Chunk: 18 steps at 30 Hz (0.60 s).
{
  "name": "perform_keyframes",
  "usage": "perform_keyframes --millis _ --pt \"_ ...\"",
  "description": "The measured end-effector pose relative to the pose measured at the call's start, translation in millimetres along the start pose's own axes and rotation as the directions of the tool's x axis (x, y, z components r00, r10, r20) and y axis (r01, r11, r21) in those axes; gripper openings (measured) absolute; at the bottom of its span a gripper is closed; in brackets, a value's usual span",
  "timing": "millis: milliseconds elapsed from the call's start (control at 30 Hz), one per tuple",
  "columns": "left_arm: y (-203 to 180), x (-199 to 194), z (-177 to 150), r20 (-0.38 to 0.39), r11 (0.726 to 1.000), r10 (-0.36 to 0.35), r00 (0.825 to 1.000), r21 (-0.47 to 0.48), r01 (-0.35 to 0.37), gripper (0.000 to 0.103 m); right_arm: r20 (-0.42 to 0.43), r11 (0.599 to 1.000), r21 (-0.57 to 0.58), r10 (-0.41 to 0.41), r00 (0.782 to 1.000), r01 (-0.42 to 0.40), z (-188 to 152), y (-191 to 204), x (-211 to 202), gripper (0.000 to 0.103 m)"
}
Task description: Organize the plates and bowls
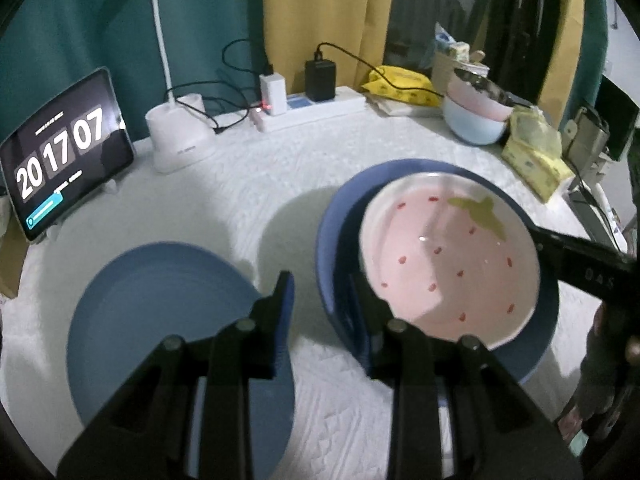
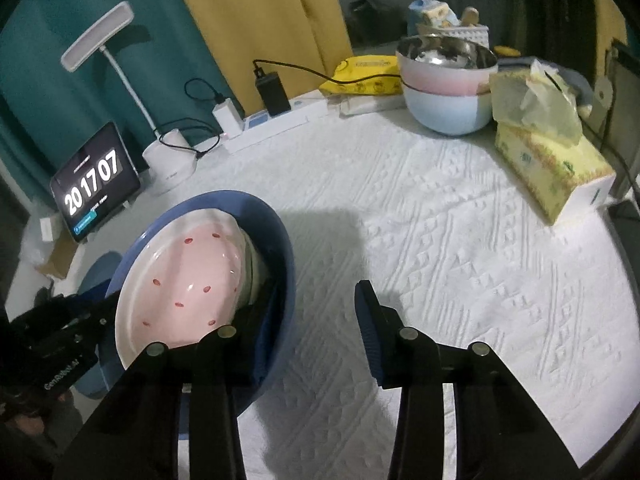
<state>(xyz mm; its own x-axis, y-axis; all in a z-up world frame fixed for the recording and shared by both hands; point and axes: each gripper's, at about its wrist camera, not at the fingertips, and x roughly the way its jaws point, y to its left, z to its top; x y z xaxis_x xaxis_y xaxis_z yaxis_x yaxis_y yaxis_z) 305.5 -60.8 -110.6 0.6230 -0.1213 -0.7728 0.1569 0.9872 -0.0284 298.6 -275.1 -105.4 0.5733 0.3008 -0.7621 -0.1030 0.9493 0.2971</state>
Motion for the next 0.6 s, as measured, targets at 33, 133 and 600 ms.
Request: perform_keyframes --millis 33,133,600 --pt "0.2 1.1 -0.1 -0.003 1.000 -0.002 1.000 0.000 0.002 0.029 0.001 1.000 0.010 0.003 1.000 -0.003 -0.4 -1.3 0.1 0.041" --pt "0.2 2.2 -0.3 -0.001 1.000 -0.010 1.000 0.009 0.010 0.029 0.004 1.000 0.023 0.016 1.000 -0.016 0.0 -3.3 2.0 0.041" --pt "-3.8 -0.8 -1.3 0.029 0.998 -0.057 0.998 0.015 0.057 0.015 0.035 0.991 0.120 0.059 0.998 -0.063 -5.8 -6.4 1.3 0.025"
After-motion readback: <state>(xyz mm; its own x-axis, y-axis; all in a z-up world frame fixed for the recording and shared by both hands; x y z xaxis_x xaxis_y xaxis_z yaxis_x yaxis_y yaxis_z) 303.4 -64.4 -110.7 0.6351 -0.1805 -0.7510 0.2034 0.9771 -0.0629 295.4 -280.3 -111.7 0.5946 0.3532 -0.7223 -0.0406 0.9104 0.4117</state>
